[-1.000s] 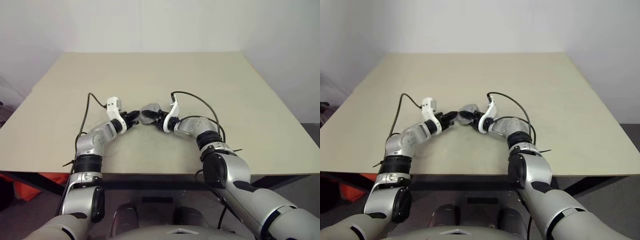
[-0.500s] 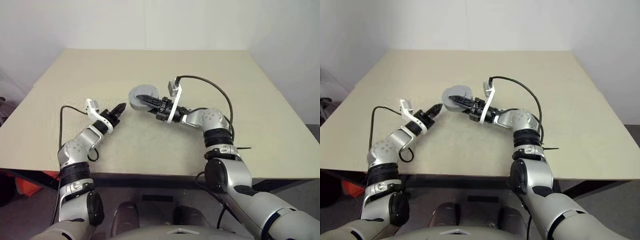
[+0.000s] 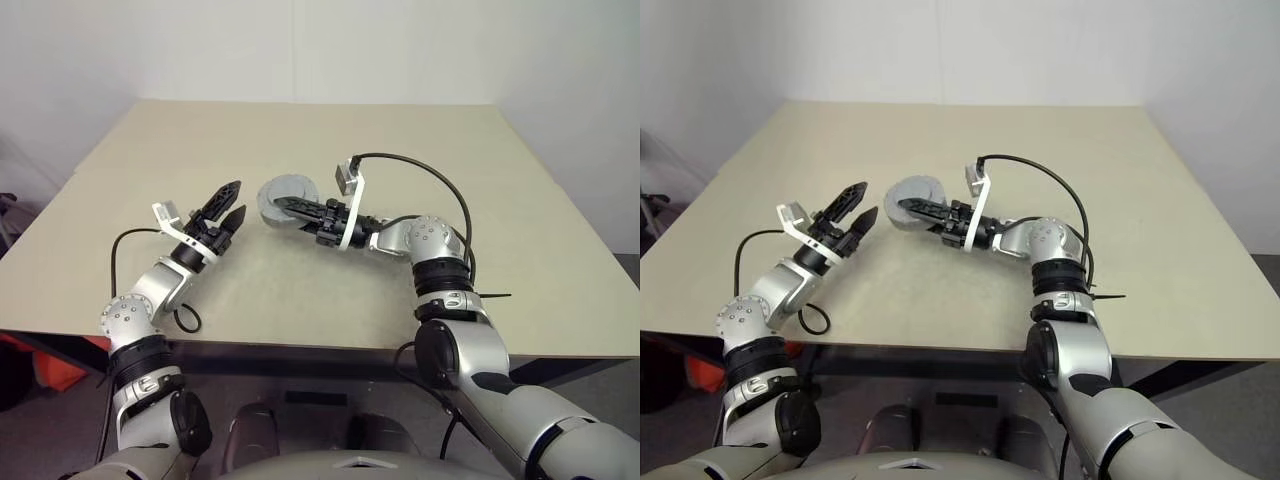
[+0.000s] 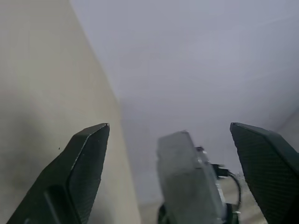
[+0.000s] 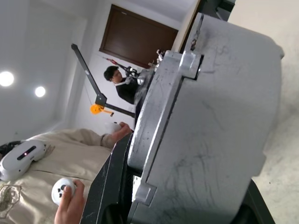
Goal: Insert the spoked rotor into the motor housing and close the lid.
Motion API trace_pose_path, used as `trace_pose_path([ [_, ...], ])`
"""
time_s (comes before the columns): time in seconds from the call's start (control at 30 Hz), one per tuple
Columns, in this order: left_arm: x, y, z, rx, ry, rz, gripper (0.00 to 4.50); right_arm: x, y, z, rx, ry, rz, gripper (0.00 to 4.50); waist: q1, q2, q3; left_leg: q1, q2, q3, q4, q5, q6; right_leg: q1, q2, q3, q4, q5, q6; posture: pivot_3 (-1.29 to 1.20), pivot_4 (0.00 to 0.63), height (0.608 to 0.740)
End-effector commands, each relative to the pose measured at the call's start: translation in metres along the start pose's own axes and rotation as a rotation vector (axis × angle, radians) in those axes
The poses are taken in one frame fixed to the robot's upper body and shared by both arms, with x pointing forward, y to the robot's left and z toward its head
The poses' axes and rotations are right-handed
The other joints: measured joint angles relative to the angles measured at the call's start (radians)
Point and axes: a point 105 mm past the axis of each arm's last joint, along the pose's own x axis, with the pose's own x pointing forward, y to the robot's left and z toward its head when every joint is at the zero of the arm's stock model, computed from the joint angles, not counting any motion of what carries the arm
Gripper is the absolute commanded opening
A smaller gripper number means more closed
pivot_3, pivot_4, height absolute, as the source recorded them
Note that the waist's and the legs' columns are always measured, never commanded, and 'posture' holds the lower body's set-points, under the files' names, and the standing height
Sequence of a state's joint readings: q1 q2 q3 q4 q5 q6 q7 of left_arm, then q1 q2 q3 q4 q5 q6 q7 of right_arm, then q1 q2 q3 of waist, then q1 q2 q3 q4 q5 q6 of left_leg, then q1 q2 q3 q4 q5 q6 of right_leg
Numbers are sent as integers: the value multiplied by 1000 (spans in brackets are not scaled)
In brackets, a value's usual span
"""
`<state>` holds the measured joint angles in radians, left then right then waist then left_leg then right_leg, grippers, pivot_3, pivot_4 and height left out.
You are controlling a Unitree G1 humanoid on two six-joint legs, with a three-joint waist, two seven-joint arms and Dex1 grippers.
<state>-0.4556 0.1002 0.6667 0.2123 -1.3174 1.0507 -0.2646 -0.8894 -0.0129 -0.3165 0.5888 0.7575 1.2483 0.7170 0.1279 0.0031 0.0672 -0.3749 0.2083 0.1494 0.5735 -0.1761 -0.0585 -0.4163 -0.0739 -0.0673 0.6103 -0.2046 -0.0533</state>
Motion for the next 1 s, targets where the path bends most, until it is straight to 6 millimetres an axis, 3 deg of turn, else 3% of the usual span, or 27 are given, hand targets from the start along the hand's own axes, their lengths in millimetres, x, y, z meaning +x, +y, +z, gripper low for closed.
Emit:
trace_pose_path([
  [0.03, 13, -14, -9, -38, 45, -71, 4419, 3, 28, 10, -79, -13, 101, 1966, 0, 0, 0, 0, 0, 0, 0, 0, 0, 0, 0, 0, 0, 0, 0, 0, 0, 740],
  [0.3, 43, -20, -33, -99, 145, -111, 4419, 4, 27, 7, -107, -14, 85, 1966, 3, 0, 0, 0, 0, 0, 2, 0, 0, 1, 0, 0, 0, 1, 2, 0, 0, 740],
  [0.5, 53, -21, -43, -85, 178, -113, 4419, 2, 25, 9, -116, -31, 69, 1966, 2, 0, 0, 0, 0, -1, 2, 0, 0, 1, 0, 0, 0, 1, 2, 0, 0, 740],
  [0.6, 53, -19, -41, -75, 163, -102, 3851, 2, 22, 11, -115, -42, 55, 1966, 2, 0, 0, 0, 0, -1, 2, 0, 0, 1, 0, 0, 0, 1, 2, 0, 0, 740],
  [0.77, 51, -17, -37, -68, 152, -92, 2223, 3, 18, 11, -115, -51, 41, 1966, 1, 0, 0, 0, 0, -1, 2, 0, 0, 2, 0, 0, 0, 1, 2, 0, 0, 740],
  [1.0, 50, -12, -35, -47, 138, -63, 2226, 5, 13, 13, -128, -59, 16, 1966, 1, 0, 0, 1, -1, -1, 3, 0, 0, 3, 0, 0, 0, 1, 2, 0, 0, 740],
])
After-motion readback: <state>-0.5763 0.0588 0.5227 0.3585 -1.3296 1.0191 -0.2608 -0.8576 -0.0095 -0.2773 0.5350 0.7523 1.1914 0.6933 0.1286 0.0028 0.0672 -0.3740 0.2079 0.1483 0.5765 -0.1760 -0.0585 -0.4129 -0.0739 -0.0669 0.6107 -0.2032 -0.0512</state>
